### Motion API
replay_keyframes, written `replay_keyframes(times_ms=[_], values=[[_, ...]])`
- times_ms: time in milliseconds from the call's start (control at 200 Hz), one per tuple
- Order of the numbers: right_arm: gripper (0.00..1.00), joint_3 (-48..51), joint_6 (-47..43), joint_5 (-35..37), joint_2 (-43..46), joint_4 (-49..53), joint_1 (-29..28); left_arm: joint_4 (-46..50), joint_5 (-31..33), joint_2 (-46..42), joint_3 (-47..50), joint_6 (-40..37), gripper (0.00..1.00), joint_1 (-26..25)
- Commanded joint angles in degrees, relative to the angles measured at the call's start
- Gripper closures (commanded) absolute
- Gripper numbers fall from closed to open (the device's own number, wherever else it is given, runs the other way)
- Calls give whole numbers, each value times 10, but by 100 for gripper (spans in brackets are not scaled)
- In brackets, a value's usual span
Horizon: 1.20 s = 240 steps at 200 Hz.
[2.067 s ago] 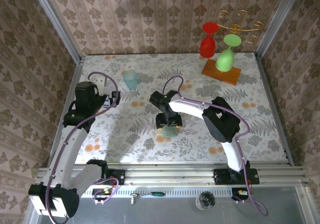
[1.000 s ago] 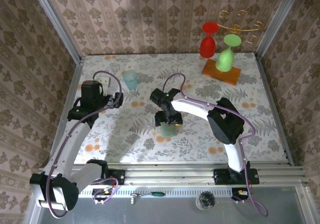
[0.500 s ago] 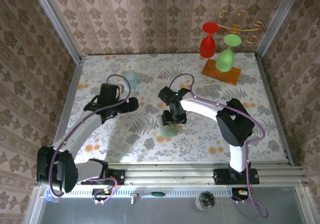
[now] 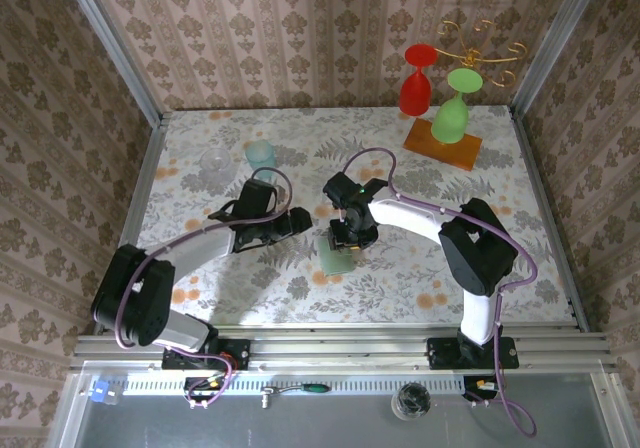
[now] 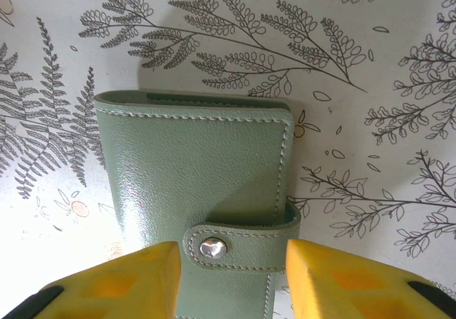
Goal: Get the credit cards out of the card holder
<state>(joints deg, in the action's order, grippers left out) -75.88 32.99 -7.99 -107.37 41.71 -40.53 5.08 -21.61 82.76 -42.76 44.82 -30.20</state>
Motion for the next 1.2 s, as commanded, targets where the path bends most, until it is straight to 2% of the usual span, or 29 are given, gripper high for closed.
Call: replay_keyframes(times_ms=[0,140,365,515,630,1195], values=[[58,4,5,-9,4,-8,2,-41,-50,-4,1,8,29,-5],[61,-11,8,-13,-9,6,2,-74,-68,-26,43,26,36,-9],[66,-12,14,7,-9,16,1,-65,-79,-17,62,75,60,-24],[67,-23,15,13,-16,29,1,-97,-103,16,58,93,63,-29],[69,-25,17,17,-16,38,0,-104,-109,34,56,103,71,-30],[69,-49,19,6,-51,54,-17,-128,-137,73,53,114,83,-27]])
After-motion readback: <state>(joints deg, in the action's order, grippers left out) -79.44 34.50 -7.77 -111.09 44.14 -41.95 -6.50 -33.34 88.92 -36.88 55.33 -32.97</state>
